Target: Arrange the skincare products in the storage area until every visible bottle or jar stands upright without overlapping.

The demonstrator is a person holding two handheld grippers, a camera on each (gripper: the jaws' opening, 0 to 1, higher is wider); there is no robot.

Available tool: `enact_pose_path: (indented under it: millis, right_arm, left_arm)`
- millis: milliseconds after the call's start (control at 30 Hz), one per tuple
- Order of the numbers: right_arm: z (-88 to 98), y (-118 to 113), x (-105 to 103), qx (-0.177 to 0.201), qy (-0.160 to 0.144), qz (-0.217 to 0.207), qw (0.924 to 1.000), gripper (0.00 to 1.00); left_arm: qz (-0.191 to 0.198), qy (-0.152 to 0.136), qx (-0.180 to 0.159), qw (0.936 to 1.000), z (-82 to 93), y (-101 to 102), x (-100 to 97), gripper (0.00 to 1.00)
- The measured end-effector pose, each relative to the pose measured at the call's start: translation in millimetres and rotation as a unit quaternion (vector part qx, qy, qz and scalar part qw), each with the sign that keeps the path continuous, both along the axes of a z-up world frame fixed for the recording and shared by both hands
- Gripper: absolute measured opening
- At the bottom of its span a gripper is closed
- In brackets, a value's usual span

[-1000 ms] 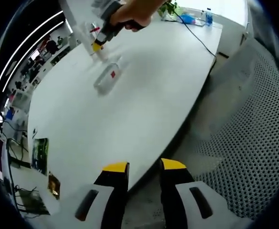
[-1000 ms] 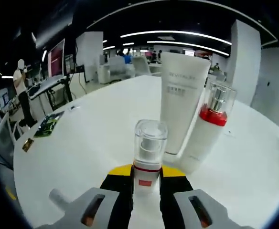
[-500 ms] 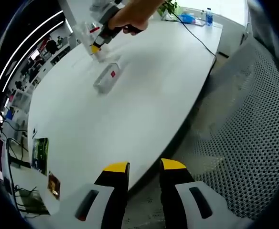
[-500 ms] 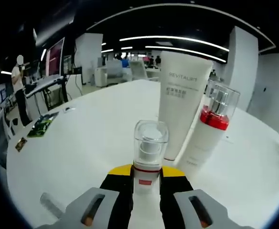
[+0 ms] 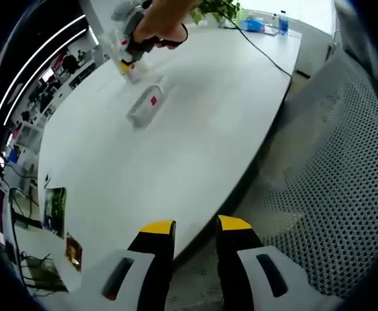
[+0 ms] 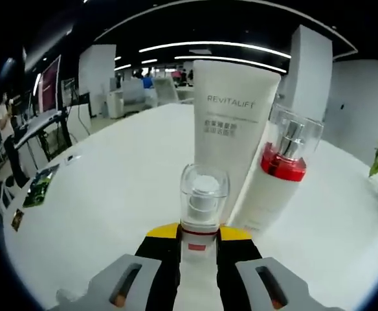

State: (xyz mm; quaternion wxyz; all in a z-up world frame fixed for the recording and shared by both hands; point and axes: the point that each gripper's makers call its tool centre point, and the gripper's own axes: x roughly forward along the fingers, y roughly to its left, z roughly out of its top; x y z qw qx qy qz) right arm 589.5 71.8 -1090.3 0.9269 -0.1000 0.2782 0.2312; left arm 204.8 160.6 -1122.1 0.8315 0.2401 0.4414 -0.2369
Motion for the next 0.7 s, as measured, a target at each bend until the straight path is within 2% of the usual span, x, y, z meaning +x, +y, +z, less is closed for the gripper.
enact_pose_path:
  millis: [533,700]
  right_arm:
    - [-1.8,1.2,2.7,-0.005,0.007,-0.008,0.9999,0.14]
    - [-5.4,-1.6,-2.2,0.001,0.018,-0.006,0.9998,0.21]
  left_arm:
    - [0.001,0.002,0.003,1.0,-0.6,1.1,-0.3,0.26]
    - [0.001,0.003,0.003,1.0,-0.9,1.2,-0.2,0.26]
